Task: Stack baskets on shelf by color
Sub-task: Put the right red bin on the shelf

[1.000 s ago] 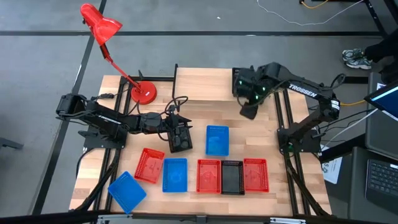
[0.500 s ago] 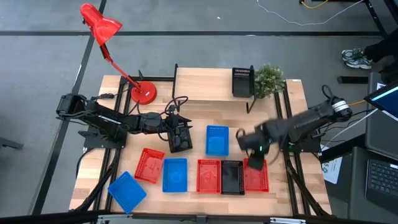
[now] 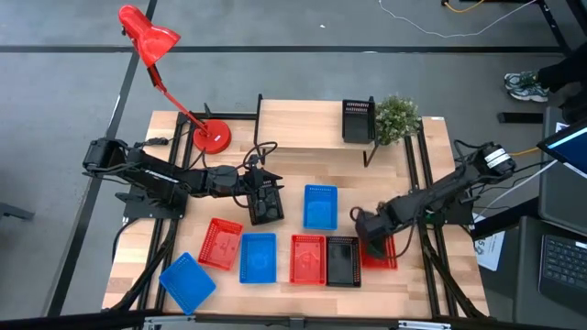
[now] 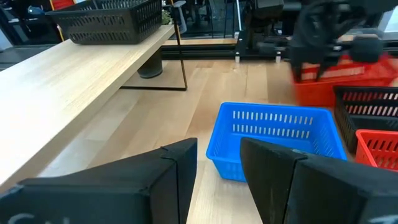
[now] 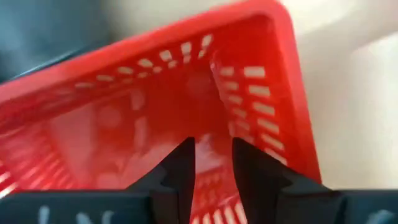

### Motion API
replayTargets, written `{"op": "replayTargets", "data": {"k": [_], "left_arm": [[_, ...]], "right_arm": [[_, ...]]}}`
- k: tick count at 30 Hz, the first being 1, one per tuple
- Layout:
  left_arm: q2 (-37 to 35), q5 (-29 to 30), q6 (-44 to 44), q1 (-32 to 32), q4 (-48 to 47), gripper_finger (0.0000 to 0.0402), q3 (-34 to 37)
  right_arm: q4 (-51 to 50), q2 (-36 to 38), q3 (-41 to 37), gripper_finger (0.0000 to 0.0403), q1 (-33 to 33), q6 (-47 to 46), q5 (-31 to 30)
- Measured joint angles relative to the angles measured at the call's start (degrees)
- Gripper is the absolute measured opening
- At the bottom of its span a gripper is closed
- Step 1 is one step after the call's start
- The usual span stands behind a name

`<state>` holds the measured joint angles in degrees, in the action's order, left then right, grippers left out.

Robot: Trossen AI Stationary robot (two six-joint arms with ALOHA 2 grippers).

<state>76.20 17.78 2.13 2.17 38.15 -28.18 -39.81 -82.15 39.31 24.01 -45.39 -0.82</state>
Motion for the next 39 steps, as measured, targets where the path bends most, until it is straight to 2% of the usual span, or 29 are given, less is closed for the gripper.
{"op": "replayTargets", "data": {"k": [7, 9, 11, 13, 20, 22, 28, 34, 39], "left_arm": [[0.0, 0.0, 0.0, 0.0, 0.0, 0.0116, 0.0], [0.0, 0.0, 0.0, 0.0, 0.0, 0.0116, 0.0], [0.0, 0.0, -0.1, 0.0, 0.0, 0.0116, 0.0], [0.0, 0.0, -0.1, 0.0, 0.0, 0.0116, 0.0], [0.0, 0.0, -0.1, 0.0, 0.0, 0.0116, 0.0], [0.0, 0.0, -0.1, 0.0, 0.0, 0.0116, 0.0], [0.0, 0.0, -0.1, 0.0, 0.0, 0.0116, 0.0], [0.0, 0.0, -0.1, 0.0, 0.0, 0.0116, 0.0], [0.0, 0.0, -0.1, 0.0, 0.0, 0.0116, 0.0]], "right_arm": [[0.4, 0.0, 0.5, 0.0107, -8.4, 14.6, -28.2], [0.4, 0.0, 0.5, 0.0107, -11.0, 15.6, -34.3], [0.6, 0.1, 0.6, 0.0107, -13.2, 15.9, -36.4], [-0.1, 0.5, 1.8, 0.0107, -14.5, 17.7, -33.4], [-4.0, 3.9, 11.1, 0.0107, -13.8, 23.2, -13.1], [-5.5, 4.8, 12.6, 0.0107, -12.7, 23.9, -9.8], [-10.5, 5.4, 10.5, 0.0107, -8.8, 23.7, -9.5], [-10.4, 5.3, 8.4, 0.0107, -5.6, 17.2, -5.7], [-10.4, 5.3, 9.2, 0.0107, -4.9, 17.2, -5.6]]}}
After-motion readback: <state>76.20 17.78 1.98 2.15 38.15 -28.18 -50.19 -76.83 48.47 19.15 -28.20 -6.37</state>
